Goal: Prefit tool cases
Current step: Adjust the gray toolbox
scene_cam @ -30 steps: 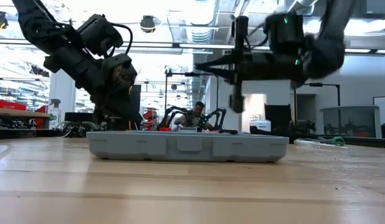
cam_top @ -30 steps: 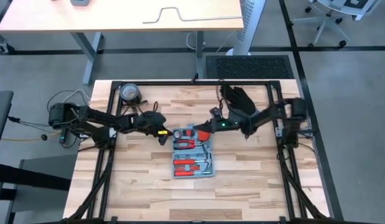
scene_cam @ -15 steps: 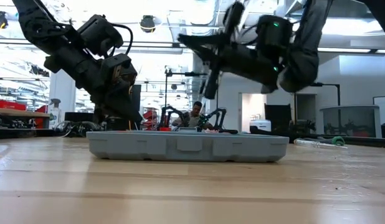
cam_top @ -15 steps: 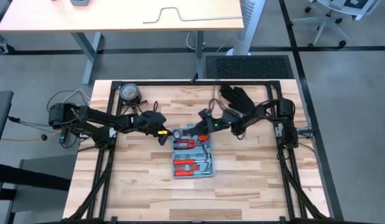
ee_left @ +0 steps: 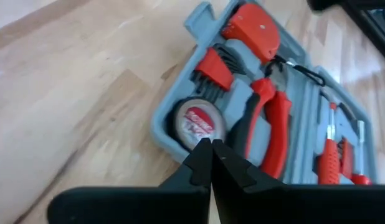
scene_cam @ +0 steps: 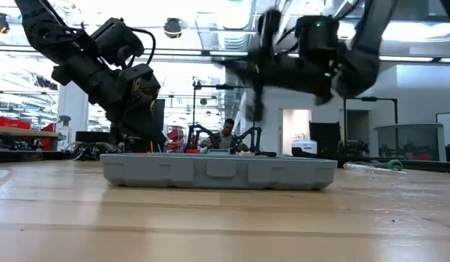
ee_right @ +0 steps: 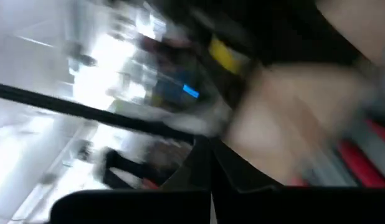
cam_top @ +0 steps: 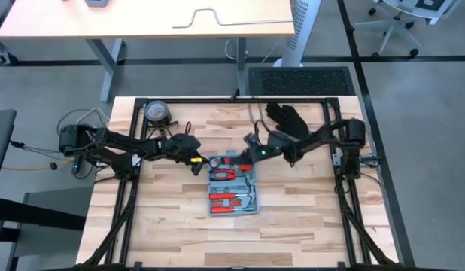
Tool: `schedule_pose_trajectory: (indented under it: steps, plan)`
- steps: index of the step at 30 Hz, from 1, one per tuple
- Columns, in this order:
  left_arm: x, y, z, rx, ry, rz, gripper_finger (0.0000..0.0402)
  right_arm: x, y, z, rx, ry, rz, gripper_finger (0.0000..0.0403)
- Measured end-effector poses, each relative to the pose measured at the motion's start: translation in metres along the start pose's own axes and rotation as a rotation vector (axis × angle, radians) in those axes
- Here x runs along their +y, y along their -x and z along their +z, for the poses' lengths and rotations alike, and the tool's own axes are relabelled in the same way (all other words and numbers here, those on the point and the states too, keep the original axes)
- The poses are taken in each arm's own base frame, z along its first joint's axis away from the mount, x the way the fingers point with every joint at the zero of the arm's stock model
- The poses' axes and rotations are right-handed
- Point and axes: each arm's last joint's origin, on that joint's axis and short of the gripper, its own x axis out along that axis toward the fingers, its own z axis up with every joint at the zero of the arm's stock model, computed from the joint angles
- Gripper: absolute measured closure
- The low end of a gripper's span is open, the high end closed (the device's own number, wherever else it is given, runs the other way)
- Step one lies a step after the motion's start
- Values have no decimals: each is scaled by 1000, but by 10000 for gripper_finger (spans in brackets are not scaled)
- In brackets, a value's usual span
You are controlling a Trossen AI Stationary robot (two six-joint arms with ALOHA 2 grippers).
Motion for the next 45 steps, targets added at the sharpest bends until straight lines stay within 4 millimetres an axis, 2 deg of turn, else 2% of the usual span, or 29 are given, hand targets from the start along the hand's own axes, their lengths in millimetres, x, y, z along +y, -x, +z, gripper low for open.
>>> schedule_pose_trajectory:
  steps: [7,11,14,17,19,22,28,32,36,38,45]
  plan:
    - [9,1,4,-23,-6,47,401,18,27,-29,45,0,-288,403]
    - [22,4,19,-106,-28,54,401,38,31,-63,107,-9,-420,403]
    - [35,2,33,-95,-46,20,401,41,35,-97,156,-26,-589,403]
    - [47,-8,43,-52,-74,-15,401,47,34,-123,168,-66,-650,403]
    - [52,-17,49,-27,-99,-37,401,54,32,-137,167,-92,-654,403]
    - [56,-33,58,13,-138,-91,401,56,35,-154,178,-131,-723,403]
    - [64,-70,68,139,-190,-191,401,64,36,-174,201,-215,-712,403]
    - [66,-84,78,182,-231,-238,401,66,35,-183,220,-243,-702,403]
    - [67,-86,89,211,-276,-252,401,64,23,-194,286,-254,-707,403]
    - [68,-84,94,227,-311,-250,401,59,11,-199,320,-258,-708,403]
    - [75,-76,82,386,-370,-285,401,32,-28,-207,307,-255,-732,403]
